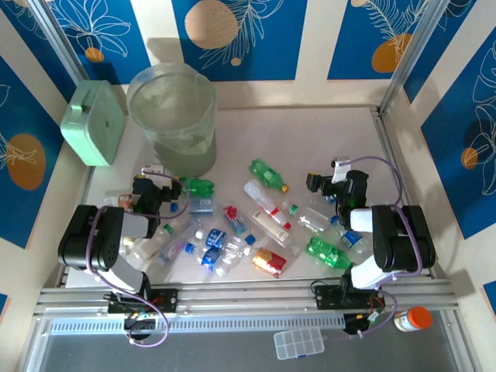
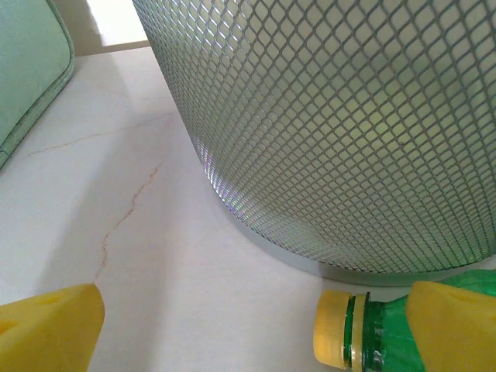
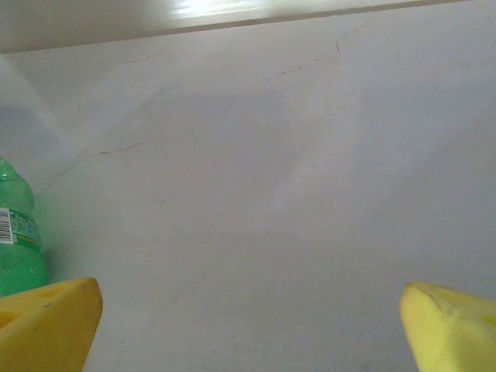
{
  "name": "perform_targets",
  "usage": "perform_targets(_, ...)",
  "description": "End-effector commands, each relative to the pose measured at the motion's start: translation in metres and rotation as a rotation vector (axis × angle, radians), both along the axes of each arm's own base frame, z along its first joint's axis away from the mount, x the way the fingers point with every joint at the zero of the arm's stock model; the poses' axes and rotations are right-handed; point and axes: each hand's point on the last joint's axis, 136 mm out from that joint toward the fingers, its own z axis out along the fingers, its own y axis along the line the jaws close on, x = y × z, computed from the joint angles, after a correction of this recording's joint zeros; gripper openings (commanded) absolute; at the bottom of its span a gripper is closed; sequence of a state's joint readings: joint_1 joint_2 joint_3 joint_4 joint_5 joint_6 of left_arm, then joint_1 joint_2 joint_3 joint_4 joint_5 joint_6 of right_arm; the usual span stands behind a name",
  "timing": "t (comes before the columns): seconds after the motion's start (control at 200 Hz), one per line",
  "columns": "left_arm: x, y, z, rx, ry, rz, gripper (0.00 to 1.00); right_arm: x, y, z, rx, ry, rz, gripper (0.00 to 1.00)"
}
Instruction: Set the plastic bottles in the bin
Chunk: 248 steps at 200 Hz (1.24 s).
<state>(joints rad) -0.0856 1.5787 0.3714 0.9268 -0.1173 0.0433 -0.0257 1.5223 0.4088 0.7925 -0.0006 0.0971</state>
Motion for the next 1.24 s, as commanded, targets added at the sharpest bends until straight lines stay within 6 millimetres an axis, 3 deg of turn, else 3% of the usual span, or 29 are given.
perform_targets(0.0, 0.0016, 0.0006, 0.0103, 0.006, -0.039, 0.005, 0.99, 0.0057, 0.0005, 0.0064, -0.003, -0.015, 0.003, 0.99)
perform_targets(1.235, 0.0025, -0.0085, 0.0094, -0.016, -0.027, -0.064, 0.99, 0.0044, 0.0020, 0.0060, -0.015, -0.021, -0.001, 0.99)
